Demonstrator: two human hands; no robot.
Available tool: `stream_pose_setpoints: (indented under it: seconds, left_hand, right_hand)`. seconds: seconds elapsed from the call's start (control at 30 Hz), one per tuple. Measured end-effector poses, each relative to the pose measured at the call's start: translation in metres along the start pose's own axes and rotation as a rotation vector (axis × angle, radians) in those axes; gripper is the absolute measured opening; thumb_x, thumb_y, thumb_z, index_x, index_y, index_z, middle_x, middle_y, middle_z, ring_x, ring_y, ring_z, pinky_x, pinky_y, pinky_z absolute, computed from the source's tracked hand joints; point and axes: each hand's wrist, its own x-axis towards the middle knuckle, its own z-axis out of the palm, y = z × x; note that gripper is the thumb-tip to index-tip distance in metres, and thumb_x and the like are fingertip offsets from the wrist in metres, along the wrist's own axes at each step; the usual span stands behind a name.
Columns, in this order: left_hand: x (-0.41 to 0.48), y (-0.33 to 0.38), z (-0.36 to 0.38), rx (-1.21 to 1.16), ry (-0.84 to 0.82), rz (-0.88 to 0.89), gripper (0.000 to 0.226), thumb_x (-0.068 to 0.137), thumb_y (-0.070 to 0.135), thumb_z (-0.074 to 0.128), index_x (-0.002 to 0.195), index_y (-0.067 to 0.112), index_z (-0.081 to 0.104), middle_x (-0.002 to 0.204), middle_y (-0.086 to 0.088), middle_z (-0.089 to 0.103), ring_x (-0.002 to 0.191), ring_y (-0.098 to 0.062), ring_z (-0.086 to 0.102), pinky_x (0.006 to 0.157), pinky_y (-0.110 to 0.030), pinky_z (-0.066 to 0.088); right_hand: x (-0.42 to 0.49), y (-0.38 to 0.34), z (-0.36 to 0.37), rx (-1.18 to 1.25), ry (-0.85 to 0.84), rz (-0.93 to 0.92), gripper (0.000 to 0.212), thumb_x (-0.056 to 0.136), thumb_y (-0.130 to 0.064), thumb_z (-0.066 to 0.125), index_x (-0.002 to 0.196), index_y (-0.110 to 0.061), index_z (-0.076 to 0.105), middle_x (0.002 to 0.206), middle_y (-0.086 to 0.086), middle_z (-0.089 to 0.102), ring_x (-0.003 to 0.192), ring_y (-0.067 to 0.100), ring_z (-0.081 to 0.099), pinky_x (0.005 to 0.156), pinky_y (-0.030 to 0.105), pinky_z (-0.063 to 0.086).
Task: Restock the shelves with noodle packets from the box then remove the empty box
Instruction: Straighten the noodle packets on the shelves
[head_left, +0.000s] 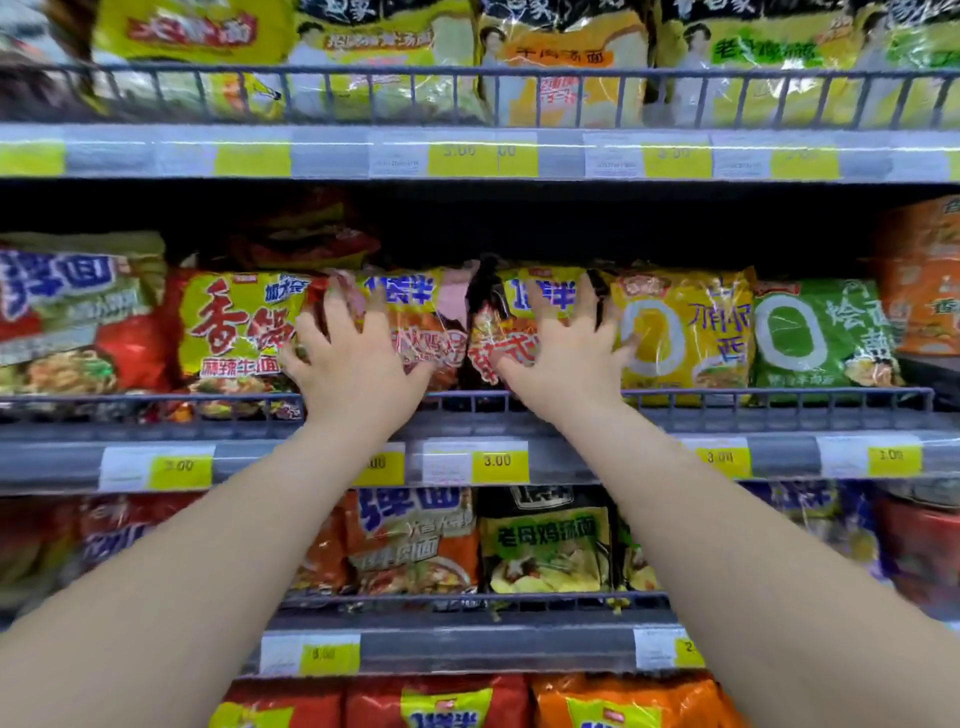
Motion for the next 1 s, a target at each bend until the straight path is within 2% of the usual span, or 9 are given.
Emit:
stream_pose_setpoints:
  seconds: [0.17,0.27,0.43,0.53,0.67,0.7,0.77,0.87,1.0]
  left_hand:
    - [0.014,-0.030,-0.007,-0.036,0.066,-0.060,0.084,0.079,0.036,0.065,0.148,0.020,0.019,0.153,-0.009,0.016,0.134,-0.036,0.021,0.102,-0.058,0.028]
    - [0.025,-0.045,-0.005,-0.025,-0.053,-0.034,0.089,0.083,0.028,0.064,0.150,0.020,0.006,0.156,-0.008,0.010,0.136,-0.035,0.019,0.102,-0.052,0.037]
    - [0.036,-0.039,-0.001,0.083,-0.165,-0.040,0.099,0.081,0.020,0.067,0.151,0.027,-0.003,0.158,-0.001,-0.003,0.139,-0.035,0.011,0.098,-0.052,0.040]
    - [0.036,-0.039,-0.002,0.057,-0.166,-0.031,0.099,0.081,0.022,0.070,0.151,0.028,0.000,0.159,-0.001,0.000,0.139,-0.035,0.012,0.095,-0.051,0.043]
    - [0.037,-0.080,-0.017,-0.210,-0.020,0.156,0.085,0.080,0.038,0.072,0.148,0.031,0.022,0.153,-0.004,0.027,0.135,-0.030,0.031,0.101,-0.046,0.040]
    - [0.039,-0.092,-0.023,-0.238,0.002,0.210,0.079,0.079,0.038,0.072,0.145,0.031,0.029,0.149,-0.004,0.034,0.134,-0.028,0.035,0.103,-0.044,0.040]
    - [0.043,-0.108,-0.032,-0.052,-0.038,0.282,0.078,0.075,0.050,0.072,0.142,0.037,0.034,0.150,0.001,0.035,0.135,-0.025,0.035,0.102,-0.046,0.041]
    - [0.046,-0.107,-0.034,0.181,-0.184,0.275,0.093,0.068,0.064,0.070,0.144,0.048,0.019,0.158,0.006,0.016,0.141,-0.029,0.022,0.103,-0.055,0.037]
    - [0.057,-0.095,-0.030,0.187,-0.306,0.246,0.109,0.063,0.059,0.078,0.146,0.047,0.010,0.159,0.004,0.001,0.141,-0.037,0.008,0.102,-0.060,0.037]
  right_hand:
    - [0.017,-0.034,0.015,0.062,-0.130,-0.199,0.093,0.075,-0.069,0.058,0.145,-0.049,0.001,0.158,0.000,-0.013,0.143,0.035,-0.017,0.110,0.067,0.003]
    - [0.022,-0.034,0.019,0.026,-0.199,-0.155,0.094,0.075,-0.068,0.060,0.145,-0.051,-0.001,0.157,-0.003,-0.019,0.142,0.031,-0.023,0.110,0.065,-0.005]
    - [0.022,-0.034,0.016,-0.004,-0.204,-0.061,0.093,0.077,-0.063,0.062,0.143,-0.053,-0.003,0.156,-0.003,-0.022,0.140,0.035,-0.025,0.107,0.069,-0.005]
    - [0.019,-0.036,0.011,-0.012,-0.199,-0.060,0.093,0.075,-0.067,0.061,0.144,-0.051,0.001,0.158,-0.001,-0.018,0.141,0.037,-0.021,0.107,0.070,-0.005]
    - [0.012,-0.059,0.002,-0.074,0.102,-0.337,0.087,0.077,-0.062,0.062,0.147,-0.039,0.016,0.159,0.004,0.002,0.145,0.033,-0.005,0.110,0.066,-0.003]
    - [0.013,-0.073,0.001,-0.067,0.095,-0.418,0.089,0.076,-0.063,0.062,0.147,-0.041,0.015,0.159,0.003,0.002,0.145,0.032,-0.005,0.111,0.065,-0.002]
    - [0.017,-0.103,0.003,0.006,-0.058,-0.450,0.099,0.070,-0.066,0.066,0.147,-0.045,0.008,0.159,0.000,-0.009,0.144,0.033,-0.012,0.109,0.068,-0.003]
    - [0.023,-0.128,0.013,0.024,-0.259,-0.354,0.114,0.065,-0.065,0.072,0.146,-0.048,-0.006,0.157,-0.001,-0.020,0.142,0.033,-0.022,0.105,0.072,-0.006]
    - [0.027,-0.121,0.021,-0.069,-0.276,-0.254,0.118,0.066,-0.062,0.074,0.143,-0.048,-0.014,0.158,0.000,-0.011,0.144,0.033,-0.014,0.106,0.071,-0.005]
